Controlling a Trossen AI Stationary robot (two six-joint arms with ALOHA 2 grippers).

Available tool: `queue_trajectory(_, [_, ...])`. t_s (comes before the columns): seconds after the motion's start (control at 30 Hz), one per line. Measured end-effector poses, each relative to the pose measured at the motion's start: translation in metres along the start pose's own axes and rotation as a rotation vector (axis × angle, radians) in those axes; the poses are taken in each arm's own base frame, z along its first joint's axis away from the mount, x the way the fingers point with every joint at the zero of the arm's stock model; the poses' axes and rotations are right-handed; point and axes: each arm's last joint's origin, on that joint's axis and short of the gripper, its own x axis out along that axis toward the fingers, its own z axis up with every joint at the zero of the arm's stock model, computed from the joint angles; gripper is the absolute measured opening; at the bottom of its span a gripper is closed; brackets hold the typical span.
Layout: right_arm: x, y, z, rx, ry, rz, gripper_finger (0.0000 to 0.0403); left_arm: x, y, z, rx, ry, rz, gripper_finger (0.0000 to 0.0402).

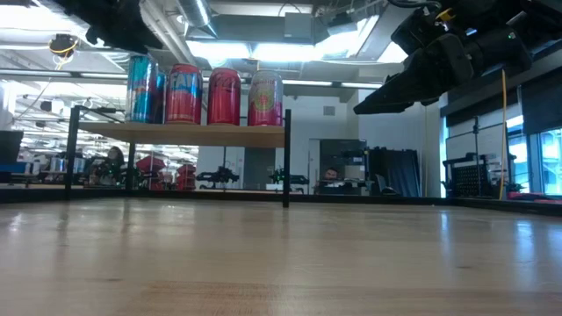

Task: Place canned beverage on shelf
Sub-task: Return to Home Position

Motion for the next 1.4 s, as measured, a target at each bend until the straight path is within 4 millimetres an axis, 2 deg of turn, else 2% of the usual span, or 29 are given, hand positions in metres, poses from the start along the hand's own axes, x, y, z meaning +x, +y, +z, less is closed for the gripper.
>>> queue_trajectory(0.3, [0.0, 0.0, 0.0, 0.0, 0.0, 0.0, 0.0339, -0.003, 0.0, 0.004, -0.002, -0.048, -0.019, 0.0256])
queue_trajectory(0.5, [0.0, 0.0, 0.0, 0.003, 0.0, 0.0, 0.0339, -0.008, -0.006, 0.015, -0.053, -0.171, -0.266, 0.024])
queue_trajectory(0.73, [0.0, 0.0, 0.005, 0.011, -0.047, -0.005, 0.0339, 0.002, -0.027, 0.013, -0.029, -0.107, -0.518, 0.0154])
queue_trajectory(0.93, [0.0, -0.001, 0.007, 0.037, -0.065, -0.007, 0.0327, 0.005, -0.059, 0.01, 0.057, -0.076, -0.749, 0.0066])
queue_trajectory(1.03, [0.0, -0.001, 0.007, 0.038, -0.064, -0.023, 0.0291, 0.005, -0.077, 0.002, 0.103, -0.089, -0.769, 0.0033])
queue_trajectory(1.17, [0.0, -0.001, 0.007, 0.037, -0.063, -0.009, 0.0211, 0.0, -0.092, -0.014, 0.146, -0.101, -0.803, 0.0007])
queue_trajectory(1.4, [-0.001, 0.001, 0.001, 0.029, -0.059, 0.028, 0.0061, -0.006, -0.101, -0.054, 0.128, -0.124, -0.888, 0.0003])
